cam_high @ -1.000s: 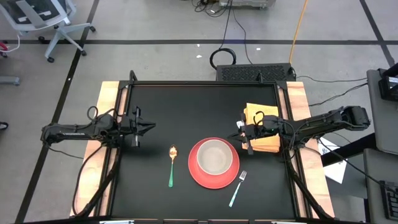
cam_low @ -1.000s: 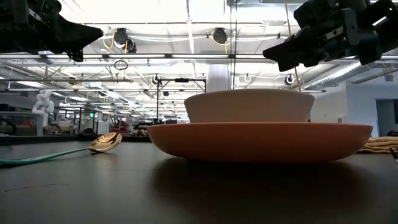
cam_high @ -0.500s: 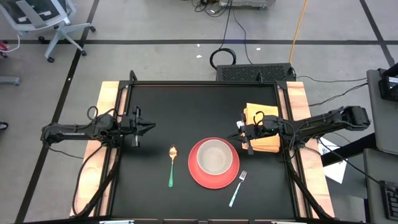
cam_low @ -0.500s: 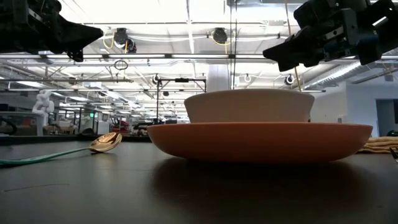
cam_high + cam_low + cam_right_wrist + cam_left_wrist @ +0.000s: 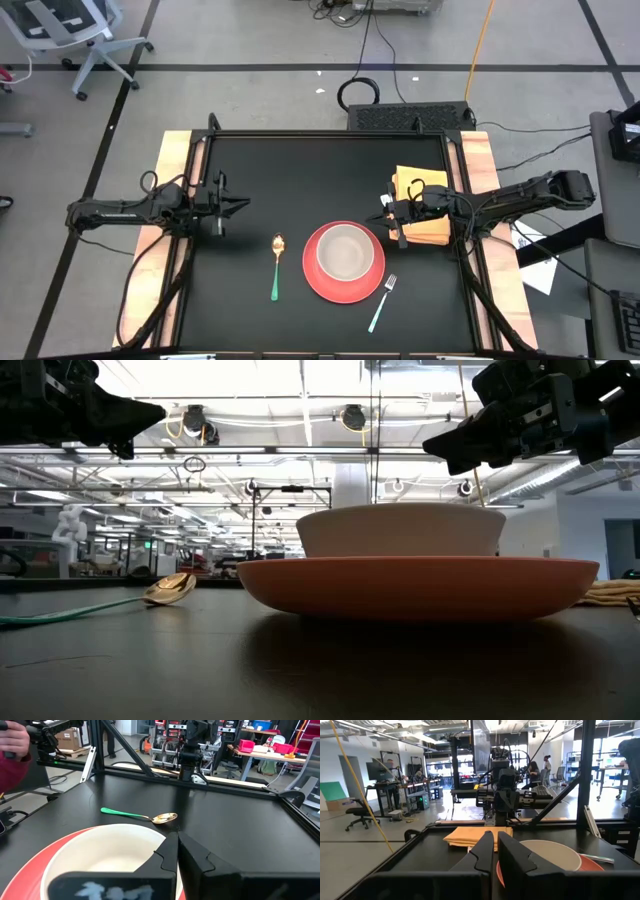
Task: Set table place
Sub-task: Put the green patterned fork on the orange plate to the left of the white bowl
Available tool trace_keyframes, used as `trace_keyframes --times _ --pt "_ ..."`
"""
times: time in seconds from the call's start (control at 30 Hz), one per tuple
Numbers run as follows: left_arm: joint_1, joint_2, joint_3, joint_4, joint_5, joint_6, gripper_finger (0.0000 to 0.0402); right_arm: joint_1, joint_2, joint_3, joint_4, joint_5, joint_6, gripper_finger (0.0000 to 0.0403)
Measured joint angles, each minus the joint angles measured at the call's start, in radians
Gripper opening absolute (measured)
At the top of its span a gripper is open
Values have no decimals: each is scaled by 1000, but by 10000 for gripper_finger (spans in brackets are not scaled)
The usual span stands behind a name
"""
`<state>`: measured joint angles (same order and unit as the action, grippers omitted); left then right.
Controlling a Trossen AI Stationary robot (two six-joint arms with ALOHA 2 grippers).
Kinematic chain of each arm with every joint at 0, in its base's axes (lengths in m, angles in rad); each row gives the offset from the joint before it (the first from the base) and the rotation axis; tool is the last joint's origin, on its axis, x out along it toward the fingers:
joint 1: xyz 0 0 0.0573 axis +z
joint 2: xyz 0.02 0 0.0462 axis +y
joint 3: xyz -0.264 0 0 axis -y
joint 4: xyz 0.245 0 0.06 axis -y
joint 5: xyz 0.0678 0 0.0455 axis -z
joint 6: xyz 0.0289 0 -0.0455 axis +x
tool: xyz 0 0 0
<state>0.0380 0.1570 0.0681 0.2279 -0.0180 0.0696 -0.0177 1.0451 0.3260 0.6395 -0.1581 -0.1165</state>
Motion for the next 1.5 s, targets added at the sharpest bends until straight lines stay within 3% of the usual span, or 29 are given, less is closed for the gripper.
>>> trace_keyframes --times 0.67,0.87,1.1,1.5 --pt "-3 17 0 1 21 -48 31 0 0 0 0 0 0 0" --pt "-32 108 0 122 106 -46 31 0 0 0 27 0 0 0" --pt "-56 254 0 309 101 -20 31 0 0 0 42 0 0 0" --pt "-67 466 0 435 135 -51 31 0 0 0 38 0 0 0"
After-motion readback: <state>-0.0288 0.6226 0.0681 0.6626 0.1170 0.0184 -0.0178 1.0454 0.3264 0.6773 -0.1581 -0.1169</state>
